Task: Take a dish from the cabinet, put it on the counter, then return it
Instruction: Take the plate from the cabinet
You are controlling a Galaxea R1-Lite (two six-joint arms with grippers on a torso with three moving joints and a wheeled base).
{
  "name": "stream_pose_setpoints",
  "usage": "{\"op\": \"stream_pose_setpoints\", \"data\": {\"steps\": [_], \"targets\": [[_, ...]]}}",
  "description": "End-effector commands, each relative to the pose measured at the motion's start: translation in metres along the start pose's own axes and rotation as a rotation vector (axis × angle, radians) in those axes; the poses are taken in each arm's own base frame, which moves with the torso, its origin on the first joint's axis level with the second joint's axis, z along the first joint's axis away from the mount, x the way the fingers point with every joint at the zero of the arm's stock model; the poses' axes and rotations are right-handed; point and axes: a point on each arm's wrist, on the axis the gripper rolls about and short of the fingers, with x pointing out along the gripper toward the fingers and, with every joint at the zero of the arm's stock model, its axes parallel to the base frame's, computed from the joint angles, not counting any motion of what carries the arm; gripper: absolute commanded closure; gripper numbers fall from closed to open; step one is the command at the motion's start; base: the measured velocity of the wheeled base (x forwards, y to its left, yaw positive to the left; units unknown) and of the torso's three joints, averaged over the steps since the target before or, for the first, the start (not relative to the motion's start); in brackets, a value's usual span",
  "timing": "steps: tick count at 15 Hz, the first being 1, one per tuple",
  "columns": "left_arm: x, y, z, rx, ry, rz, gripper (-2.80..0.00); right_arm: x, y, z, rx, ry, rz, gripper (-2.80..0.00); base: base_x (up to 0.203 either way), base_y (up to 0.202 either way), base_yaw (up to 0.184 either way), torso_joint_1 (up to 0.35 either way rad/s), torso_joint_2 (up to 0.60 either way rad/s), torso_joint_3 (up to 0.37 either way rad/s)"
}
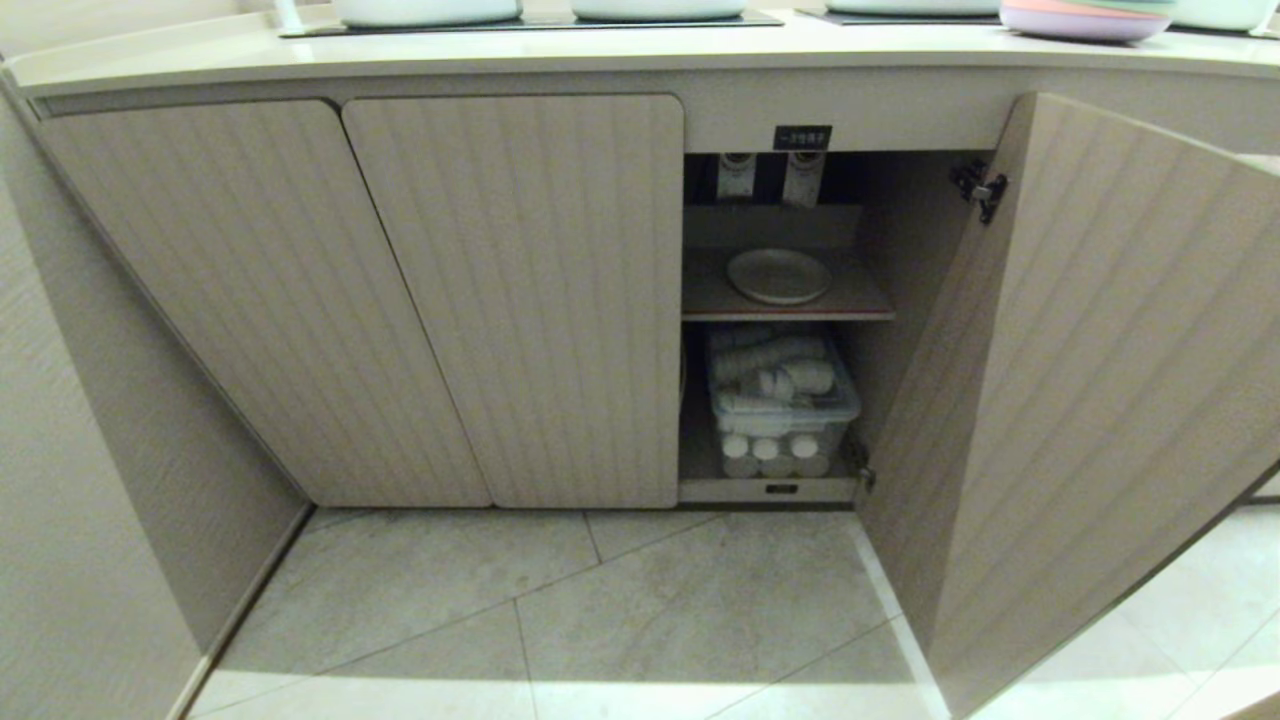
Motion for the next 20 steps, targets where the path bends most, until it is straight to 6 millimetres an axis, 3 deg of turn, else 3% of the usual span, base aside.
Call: {"op": "stream_pose_setpoints", "data": {"steps": [1,20], "targets": [[0.0000,0.0000,0.0000,0.000,-0.001,0.000,-2.80,0.0001,0.0000,0.0000,-0.001,0.001,-0.001,-2.80,0.000,0.000,0.000,0.000,0.00,0.000],[0.0000,0.0000,0.0000,0.000,-0.001,0.000,-2.80,0.0001,0.0000,0.0000,0.000,0.001,-0.001,-2.80,0.000,0.000,0.000,0.000,0.00,0.000]]}}
